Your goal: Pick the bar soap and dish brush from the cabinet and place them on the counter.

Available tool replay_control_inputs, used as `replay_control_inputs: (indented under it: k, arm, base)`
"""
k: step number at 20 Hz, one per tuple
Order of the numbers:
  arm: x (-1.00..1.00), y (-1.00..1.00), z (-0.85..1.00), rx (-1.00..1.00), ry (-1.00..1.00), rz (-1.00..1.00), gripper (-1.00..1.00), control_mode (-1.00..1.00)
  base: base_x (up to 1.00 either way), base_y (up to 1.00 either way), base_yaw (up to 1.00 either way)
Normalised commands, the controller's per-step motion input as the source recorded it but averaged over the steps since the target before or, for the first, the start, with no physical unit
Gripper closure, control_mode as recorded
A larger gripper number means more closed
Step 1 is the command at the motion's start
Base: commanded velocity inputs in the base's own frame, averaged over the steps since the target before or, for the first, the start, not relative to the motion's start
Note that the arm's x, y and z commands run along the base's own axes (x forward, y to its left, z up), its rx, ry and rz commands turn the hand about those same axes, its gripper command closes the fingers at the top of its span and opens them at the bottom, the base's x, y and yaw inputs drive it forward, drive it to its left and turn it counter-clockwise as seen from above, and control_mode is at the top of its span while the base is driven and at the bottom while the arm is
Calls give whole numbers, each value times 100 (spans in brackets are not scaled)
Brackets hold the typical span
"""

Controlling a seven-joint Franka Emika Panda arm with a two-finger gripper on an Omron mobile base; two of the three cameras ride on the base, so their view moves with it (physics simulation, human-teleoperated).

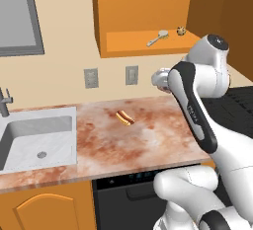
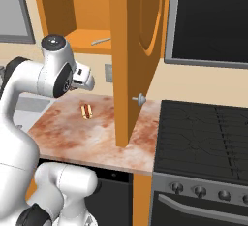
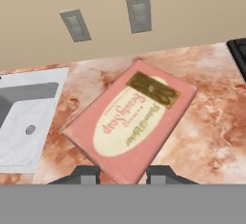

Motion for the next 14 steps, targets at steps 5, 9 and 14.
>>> replay_control_inputs:
  k: [5, 9, 14]
  arm:
    - [5, -4, -38, 1, 0, -1, 100, -100]
    - [9, -2, -28, -4, 0, 0, 100, -100]
    - [17, -2, -23, -8, 0, -1, 100, -100]
  base:
    - [0, 0, 0]
    - [0, 0, 0]
    - [0, 0, 0]
